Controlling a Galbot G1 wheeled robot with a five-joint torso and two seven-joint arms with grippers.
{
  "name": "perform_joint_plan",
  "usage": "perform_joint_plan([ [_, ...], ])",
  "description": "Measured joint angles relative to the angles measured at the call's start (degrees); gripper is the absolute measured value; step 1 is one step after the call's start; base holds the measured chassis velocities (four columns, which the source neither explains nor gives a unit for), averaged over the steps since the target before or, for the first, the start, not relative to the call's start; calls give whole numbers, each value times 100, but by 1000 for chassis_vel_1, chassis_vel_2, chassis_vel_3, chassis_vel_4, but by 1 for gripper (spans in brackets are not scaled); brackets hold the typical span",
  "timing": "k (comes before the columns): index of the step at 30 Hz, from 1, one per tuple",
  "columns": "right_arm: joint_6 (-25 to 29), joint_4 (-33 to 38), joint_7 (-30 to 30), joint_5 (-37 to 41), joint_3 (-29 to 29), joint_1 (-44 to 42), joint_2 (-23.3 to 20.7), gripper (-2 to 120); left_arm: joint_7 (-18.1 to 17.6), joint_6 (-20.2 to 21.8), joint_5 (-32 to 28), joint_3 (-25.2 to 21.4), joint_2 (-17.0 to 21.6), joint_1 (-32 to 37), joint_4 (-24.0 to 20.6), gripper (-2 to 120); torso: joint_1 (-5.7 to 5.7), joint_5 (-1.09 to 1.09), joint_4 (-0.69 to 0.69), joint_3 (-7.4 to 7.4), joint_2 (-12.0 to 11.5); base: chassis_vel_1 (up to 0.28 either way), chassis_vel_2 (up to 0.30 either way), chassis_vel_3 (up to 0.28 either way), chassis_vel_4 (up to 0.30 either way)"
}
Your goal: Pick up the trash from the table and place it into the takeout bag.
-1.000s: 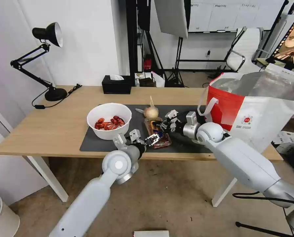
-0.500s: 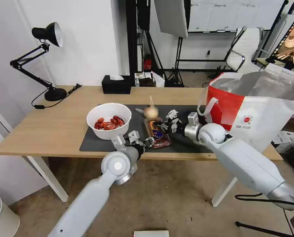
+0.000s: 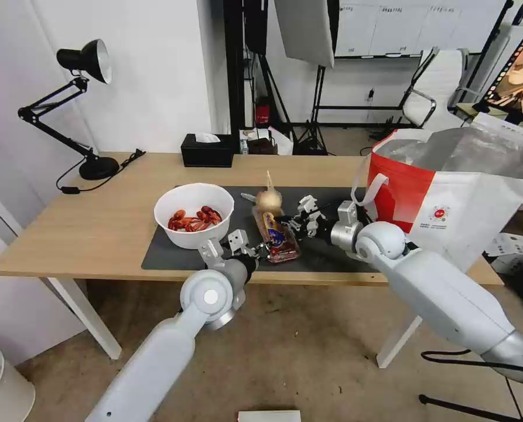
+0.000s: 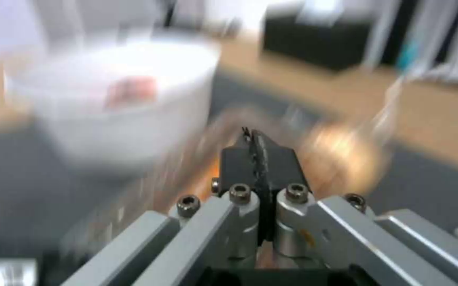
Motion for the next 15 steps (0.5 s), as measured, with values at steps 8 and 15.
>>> perform_joint_plan([
  [8,614,1785,2284,568,1240,-1463,-193,14,4,-130,295,-36,174,-142,-477,0,0,0,0,-1,1,0,0,0,0],
  [15,1008,3029,2679,-602,2387,-3604,-347,39,142,-286,664,-104,410,-917,-484,0,-1,0,-1,-1,2,0,0,0,0],
])
